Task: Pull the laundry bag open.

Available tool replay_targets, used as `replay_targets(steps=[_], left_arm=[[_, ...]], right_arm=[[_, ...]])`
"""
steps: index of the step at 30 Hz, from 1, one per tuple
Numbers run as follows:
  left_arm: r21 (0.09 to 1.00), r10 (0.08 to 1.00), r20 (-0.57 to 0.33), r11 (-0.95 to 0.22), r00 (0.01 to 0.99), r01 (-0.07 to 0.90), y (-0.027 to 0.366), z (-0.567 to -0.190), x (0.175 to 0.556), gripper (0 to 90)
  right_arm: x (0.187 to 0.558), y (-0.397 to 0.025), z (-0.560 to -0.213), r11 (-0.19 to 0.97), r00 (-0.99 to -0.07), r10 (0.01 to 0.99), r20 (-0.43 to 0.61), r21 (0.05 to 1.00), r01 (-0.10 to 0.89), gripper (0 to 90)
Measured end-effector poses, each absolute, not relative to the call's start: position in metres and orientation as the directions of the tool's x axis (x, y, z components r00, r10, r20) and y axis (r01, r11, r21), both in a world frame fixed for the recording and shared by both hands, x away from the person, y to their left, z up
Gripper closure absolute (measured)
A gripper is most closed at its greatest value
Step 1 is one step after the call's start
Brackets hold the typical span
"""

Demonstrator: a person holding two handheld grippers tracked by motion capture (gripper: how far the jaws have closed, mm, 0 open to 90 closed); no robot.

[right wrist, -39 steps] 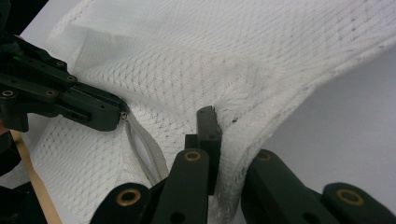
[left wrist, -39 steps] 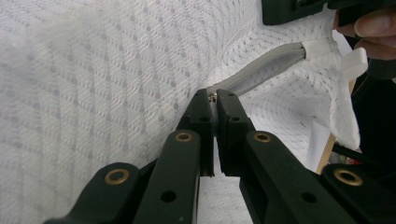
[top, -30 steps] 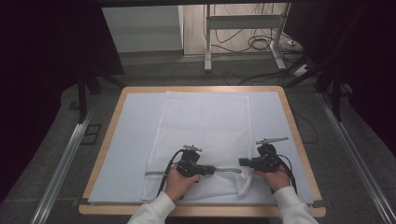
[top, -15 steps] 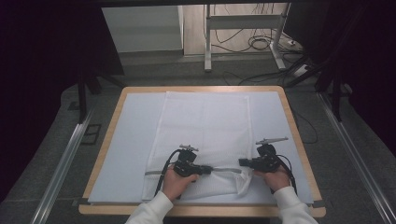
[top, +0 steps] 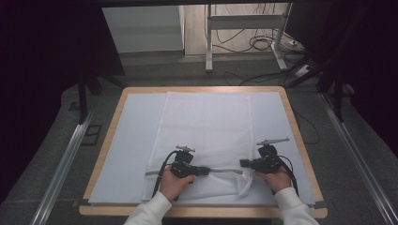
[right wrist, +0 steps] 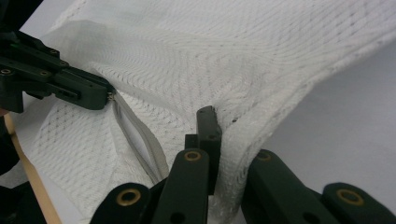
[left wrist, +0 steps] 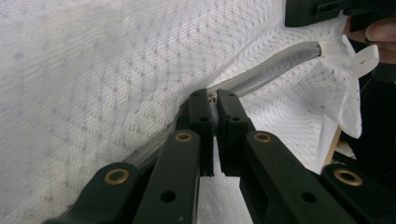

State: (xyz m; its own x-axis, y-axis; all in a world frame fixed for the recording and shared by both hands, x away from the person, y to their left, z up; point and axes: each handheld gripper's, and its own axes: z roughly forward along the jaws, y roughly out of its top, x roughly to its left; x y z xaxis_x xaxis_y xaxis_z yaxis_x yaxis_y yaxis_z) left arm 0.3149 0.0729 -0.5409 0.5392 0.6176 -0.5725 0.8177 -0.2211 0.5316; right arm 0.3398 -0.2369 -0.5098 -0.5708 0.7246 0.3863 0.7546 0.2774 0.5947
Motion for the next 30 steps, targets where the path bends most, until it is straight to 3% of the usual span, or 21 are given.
replay_targets(steps=[30], left_arm=[[0.531, 0.64, -0.568, -0.195, 0.518, 0.824, 0.096, -0.539, 0.309, 86.4]], right_arm=[[0.34, -0.238, -0.51, 0.26, -0.558, 0.73, 0.395, 0.594, 0.761, 88.7]])
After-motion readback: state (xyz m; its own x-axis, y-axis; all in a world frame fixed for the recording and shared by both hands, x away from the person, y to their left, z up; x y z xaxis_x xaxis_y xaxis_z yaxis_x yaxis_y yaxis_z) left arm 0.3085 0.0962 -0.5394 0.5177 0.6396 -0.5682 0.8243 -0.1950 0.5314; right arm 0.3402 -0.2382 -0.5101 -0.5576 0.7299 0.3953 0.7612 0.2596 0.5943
